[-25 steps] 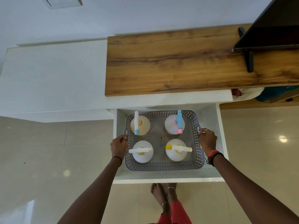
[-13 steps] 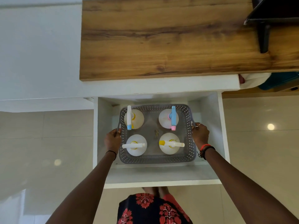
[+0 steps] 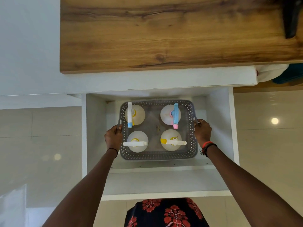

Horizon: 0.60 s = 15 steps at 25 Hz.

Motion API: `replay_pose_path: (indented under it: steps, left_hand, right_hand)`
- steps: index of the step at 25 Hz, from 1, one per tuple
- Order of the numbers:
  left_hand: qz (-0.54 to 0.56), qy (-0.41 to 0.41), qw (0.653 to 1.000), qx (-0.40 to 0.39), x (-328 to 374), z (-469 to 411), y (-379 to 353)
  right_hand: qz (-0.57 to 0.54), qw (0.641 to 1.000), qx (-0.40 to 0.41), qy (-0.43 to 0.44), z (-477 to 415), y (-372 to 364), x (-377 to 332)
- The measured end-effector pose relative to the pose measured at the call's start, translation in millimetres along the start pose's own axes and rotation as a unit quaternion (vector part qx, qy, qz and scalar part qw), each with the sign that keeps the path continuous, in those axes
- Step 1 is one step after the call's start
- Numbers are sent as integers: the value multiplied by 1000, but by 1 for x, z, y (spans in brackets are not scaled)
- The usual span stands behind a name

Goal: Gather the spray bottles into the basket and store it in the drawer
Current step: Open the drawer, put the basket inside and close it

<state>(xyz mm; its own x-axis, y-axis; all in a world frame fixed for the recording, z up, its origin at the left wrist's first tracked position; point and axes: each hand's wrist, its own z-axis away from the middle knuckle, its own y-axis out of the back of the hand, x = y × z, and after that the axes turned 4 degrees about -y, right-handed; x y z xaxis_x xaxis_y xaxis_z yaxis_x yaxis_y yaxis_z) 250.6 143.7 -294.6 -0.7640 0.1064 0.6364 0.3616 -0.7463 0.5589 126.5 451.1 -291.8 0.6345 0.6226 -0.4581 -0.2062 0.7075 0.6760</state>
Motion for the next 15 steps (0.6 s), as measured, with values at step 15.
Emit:
replay_pose_path:
  steps: [15]
  left_hand:
    - [19, 5, 1000, 7, -8, -5, -19]
  right_hand:
    - [-20, 1000, -14, 17, -16, -6, 13]
